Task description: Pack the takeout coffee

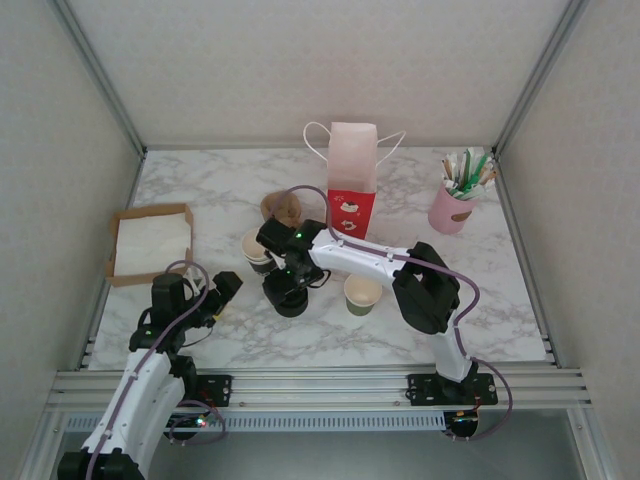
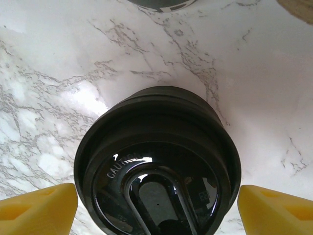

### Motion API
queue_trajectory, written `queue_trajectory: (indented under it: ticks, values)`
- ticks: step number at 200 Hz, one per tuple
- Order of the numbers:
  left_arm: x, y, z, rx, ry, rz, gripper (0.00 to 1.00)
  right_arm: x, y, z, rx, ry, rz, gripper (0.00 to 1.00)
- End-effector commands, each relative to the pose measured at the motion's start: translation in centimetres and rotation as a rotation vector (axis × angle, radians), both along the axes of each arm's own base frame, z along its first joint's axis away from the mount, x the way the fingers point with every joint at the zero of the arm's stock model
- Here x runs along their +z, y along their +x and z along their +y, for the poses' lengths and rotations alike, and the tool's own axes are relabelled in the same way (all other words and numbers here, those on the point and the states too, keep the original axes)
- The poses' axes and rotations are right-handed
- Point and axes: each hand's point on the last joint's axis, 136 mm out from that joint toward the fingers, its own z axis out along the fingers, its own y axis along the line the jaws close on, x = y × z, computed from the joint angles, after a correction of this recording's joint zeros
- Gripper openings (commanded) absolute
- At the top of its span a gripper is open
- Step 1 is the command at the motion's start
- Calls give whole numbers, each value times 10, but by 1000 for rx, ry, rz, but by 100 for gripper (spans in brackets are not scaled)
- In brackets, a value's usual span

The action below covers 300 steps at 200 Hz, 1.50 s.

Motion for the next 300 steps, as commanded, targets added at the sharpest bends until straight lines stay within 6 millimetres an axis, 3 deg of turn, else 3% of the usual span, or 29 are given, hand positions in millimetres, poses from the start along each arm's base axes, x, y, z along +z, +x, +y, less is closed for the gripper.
queue_trajectory:
  ticks: [1,300]
  values:
    - [0,0,-3,-31,-7,-23,99,3,-3,-2,-23,19,30,86]
    - [-2,0,-5,-43,-10,-17,97,-13,-6,-4,-14,-22,51,82]
